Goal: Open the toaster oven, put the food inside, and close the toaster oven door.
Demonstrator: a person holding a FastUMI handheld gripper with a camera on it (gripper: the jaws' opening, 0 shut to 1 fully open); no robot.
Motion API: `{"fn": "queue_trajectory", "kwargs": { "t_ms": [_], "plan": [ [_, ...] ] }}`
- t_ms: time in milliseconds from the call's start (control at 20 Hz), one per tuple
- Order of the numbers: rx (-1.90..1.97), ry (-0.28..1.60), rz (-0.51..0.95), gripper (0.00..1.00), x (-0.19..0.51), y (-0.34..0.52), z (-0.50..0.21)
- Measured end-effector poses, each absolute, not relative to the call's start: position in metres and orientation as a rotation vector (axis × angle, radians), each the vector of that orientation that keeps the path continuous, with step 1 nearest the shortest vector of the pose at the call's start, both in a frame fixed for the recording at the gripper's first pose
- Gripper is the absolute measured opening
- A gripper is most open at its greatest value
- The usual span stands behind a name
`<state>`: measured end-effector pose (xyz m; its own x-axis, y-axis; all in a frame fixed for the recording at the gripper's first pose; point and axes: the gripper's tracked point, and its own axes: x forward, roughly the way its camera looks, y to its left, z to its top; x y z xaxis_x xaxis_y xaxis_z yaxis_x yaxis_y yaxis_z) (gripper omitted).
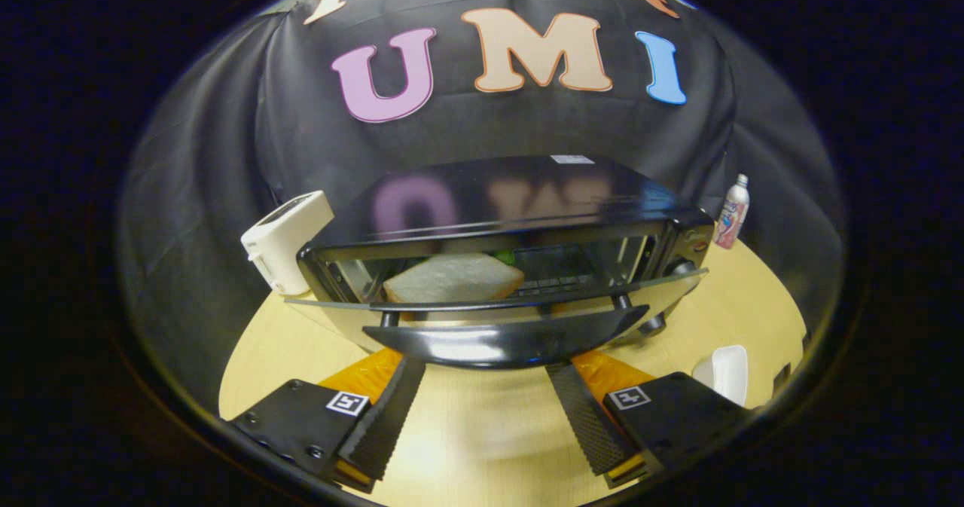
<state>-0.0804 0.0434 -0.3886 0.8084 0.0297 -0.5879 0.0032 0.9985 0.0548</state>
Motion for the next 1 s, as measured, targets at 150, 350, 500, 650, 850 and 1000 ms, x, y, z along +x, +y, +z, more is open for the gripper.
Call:
{"fn": "queue_trajectory", "kwargs": {
  "t_ms": [150,350,500,650,850,1000],
  "plan": [
    [0.072,0.619,0.013,0.99,-0.066,0.050,-0.386],
    [0.065,0.616,0.018,0.99,-0.056,0.051,-0.385],
    [0.043,0.614,0.012,0.99,-0.062,0.043,-0.381],
    [0.031,0.596,0.010,0.99,-0.073,0.038,-0.367],
    [0.016,0.521,0.010,0.99,-0.081,0.034,-0.319],
    [-0.008,0.433,0.016,0.99,-0.077,0.031,-0.270]
  ]
}}
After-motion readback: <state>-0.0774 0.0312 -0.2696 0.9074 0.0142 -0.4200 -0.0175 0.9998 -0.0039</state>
